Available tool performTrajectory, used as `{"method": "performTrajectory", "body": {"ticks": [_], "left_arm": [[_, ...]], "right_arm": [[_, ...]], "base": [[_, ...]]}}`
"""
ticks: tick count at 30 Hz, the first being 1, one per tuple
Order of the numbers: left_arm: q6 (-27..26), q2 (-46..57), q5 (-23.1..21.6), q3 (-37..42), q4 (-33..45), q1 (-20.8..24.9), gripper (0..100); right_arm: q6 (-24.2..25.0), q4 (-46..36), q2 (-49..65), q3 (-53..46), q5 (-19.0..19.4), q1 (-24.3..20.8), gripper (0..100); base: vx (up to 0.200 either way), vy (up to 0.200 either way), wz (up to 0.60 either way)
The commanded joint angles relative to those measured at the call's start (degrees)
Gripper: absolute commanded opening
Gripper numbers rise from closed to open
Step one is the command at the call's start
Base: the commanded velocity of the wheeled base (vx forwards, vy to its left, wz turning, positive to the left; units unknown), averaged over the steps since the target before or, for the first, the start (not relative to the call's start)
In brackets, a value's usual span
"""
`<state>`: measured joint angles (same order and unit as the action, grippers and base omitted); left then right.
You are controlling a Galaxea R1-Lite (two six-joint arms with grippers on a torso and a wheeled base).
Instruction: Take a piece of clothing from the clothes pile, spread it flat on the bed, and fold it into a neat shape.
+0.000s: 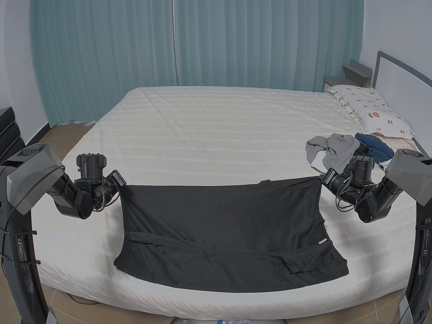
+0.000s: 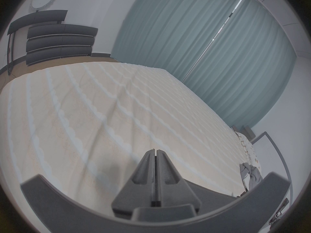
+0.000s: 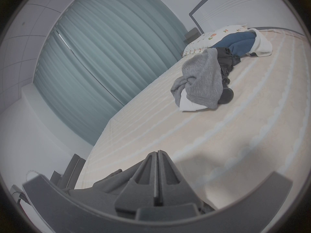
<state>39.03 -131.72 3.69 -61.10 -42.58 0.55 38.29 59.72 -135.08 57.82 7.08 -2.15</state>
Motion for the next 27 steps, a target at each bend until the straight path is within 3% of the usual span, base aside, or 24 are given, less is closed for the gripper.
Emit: {"method": "performTrajectory", "body": {"ticks": [1, 27], "left_arm": [[0.0, 0.2, 0.1, 0.0, -0.2, 0.2, 0], [-1.3, 0.5, -1.3, 2.2, -0.2, 0.5, 0]], "right_arm": [[0.1, 0.5, 0.3, -1.0, -0.1, 0.1, 0], [0.1, 0.1, 2.5, -5.8, 0.7, 0.7, 0]], "base": [[0.000, 0.000, 0.00], [0.000, 0.000, 0.00]]}}
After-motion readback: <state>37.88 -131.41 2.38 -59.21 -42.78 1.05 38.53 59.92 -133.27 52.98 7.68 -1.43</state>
